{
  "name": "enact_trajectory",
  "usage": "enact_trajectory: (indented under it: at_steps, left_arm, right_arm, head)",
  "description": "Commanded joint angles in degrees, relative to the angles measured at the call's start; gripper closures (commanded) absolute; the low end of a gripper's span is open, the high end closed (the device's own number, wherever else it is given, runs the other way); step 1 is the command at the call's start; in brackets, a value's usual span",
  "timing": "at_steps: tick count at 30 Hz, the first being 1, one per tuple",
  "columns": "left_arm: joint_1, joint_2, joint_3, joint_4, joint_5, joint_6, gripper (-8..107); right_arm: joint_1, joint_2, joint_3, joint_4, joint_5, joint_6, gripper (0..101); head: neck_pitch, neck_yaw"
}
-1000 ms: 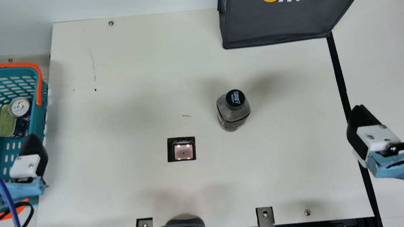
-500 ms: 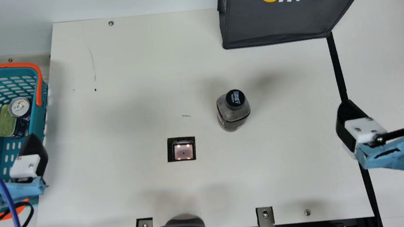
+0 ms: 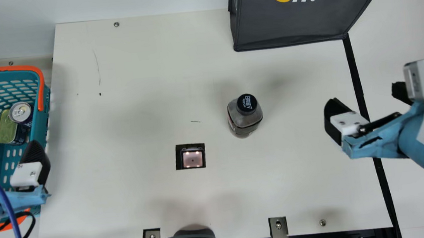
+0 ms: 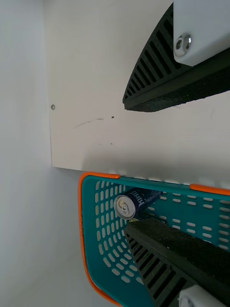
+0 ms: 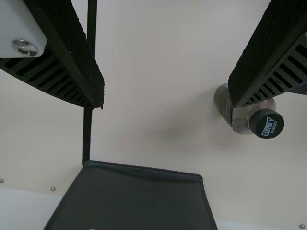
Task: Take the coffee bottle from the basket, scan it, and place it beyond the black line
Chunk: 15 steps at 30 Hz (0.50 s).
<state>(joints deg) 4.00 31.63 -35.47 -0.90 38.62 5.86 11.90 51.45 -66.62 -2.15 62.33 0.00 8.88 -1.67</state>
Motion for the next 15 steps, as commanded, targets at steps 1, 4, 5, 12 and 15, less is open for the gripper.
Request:
enact_trajectory:
  at_steps: [1, 4, 5, 12, 15]
  left_arm:
    - [0.0, 0.0, 0.0, 0.0, 0.0, 0.0, 9]
    - [0.0, 0.0, 0.0, 0.0, 0.0, 0.0, 9]
    - [0.0, 0.0, 0.0, 0.0, 0.0, 0.0, 9]
    - [0.0, 0.0, 0.0, 0.0, 0.0, 0.0, 9]
    - [0.0, 0.0, 0.0, 0.0, 0.0, 0.0, 9]
  right_arm:
    - [0.91, 0.66, 0.23, -0.18, -0.76, 0.32, 10]
    - [2.32, 1.94, 0.67, -0.3, -2.0, 0.76, 10]
    - [2.75, 2.39, 0.82, -0.3, -2.4, 0.87, 10]
    - [5.71, 5.64, 1.59, -0.29, -5.15, 1.6, 10]
    - [6.78, 7.0, 1.81, -0.2, -6.25, 1.82, 10]
  head:
    - [-0.96, 0.09]
    - [-0.96, 0.09]
    - [-0.96, 0.09]
    - [-0.96, 0.09]
    - [-0.96, 0.09]
